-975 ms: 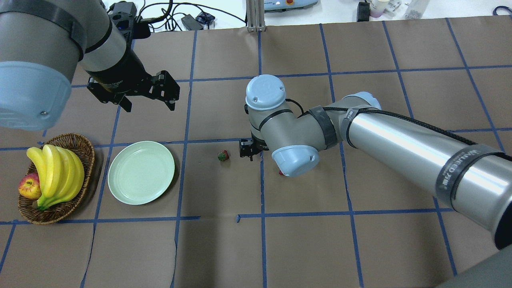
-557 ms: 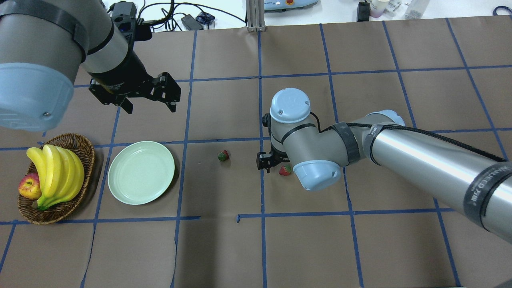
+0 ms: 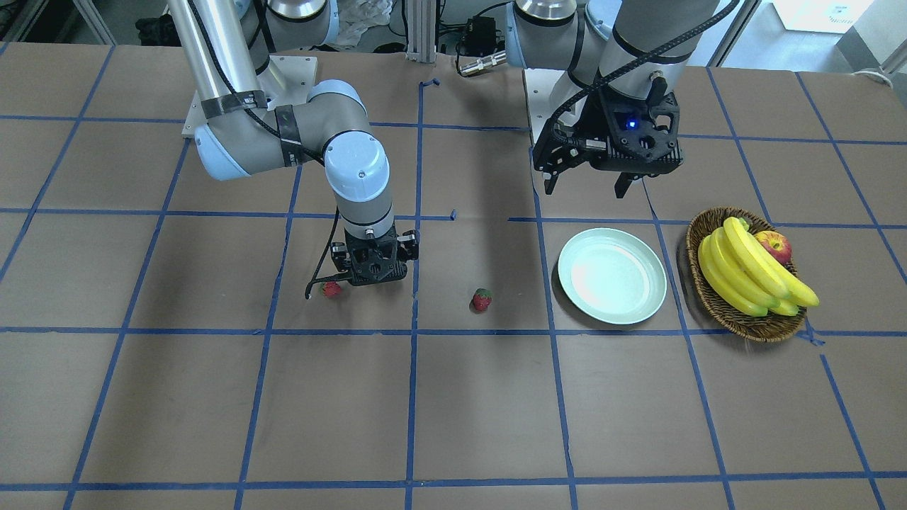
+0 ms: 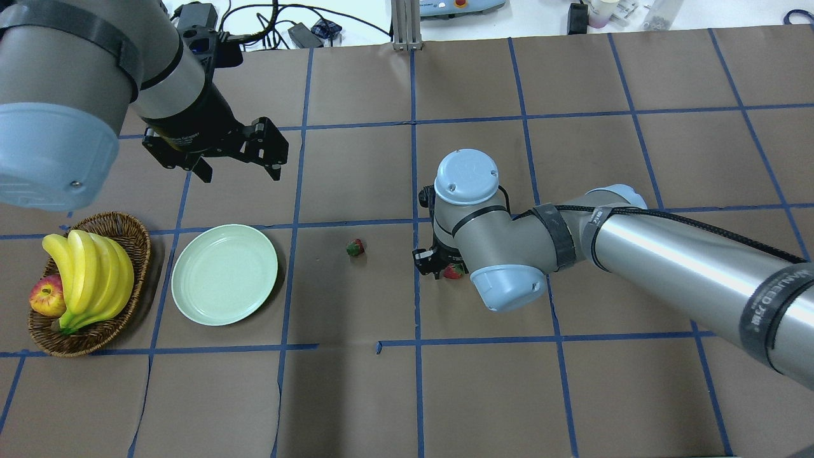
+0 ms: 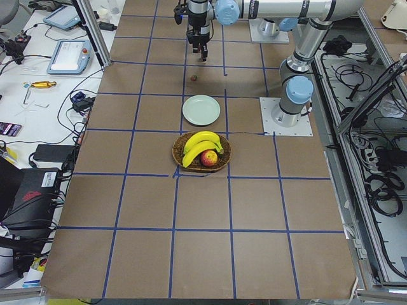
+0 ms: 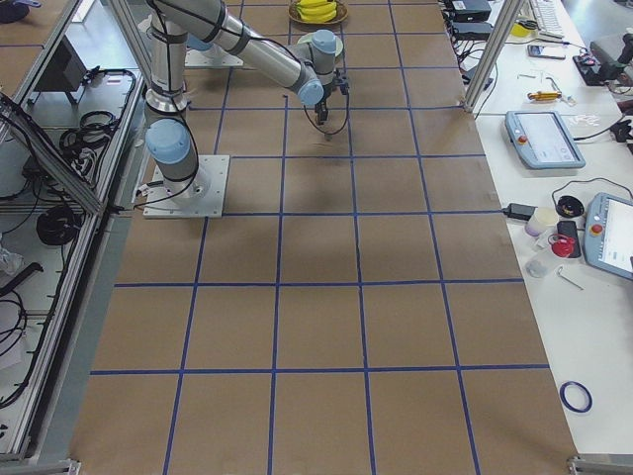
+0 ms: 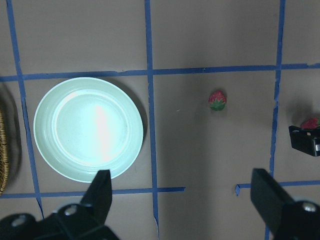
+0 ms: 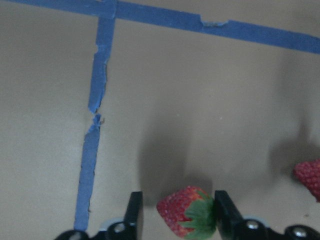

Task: Collect all strawberries into plate
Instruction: 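Move the right gripper to another strawberry and grasp it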

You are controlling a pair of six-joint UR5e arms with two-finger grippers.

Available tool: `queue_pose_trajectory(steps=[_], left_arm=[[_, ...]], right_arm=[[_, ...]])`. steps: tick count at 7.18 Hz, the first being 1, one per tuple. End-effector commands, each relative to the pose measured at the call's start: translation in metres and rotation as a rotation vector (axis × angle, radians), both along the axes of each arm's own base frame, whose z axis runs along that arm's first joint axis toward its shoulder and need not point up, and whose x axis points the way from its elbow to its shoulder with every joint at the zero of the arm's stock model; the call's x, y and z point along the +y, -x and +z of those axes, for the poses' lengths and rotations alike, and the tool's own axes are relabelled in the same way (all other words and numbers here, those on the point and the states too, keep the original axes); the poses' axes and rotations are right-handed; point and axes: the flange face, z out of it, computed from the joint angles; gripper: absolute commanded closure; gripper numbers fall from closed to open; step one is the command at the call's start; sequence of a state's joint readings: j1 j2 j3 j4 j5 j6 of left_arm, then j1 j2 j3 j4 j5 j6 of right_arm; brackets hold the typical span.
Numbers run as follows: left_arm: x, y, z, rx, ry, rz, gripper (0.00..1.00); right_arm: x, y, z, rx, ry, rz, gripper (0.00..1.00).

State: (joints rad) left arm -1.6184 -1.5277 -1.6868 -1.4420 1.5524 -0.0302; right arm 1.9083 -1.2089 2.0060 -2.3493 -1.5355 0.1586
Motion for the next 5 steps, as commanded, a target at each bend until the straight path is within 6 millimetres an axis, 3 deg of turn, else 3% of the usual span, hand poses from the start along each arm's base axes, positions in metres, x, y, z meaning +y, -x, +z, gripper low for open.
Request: queue_pose_trajectory(steps=[1,3,5], left_arm=[[0.000,0.000,0.001,0.000,0.002,-0.001,0.00],[0.000,0.000,0.000,0.000,0.001,0.000,0.00],[0.000,0.001,0.001,0.000,0.002,-0.001,0.00]], right_arm=[[-0.003,-0.001,0.002,-0.007,0.019,-0.004,0.99],[-0.027,-0.014,0.036,-0.058,0.087,-0.041,0.99],[-0.023,-0.051,0.042,-0.230,0.058,-0.168,0.96]])
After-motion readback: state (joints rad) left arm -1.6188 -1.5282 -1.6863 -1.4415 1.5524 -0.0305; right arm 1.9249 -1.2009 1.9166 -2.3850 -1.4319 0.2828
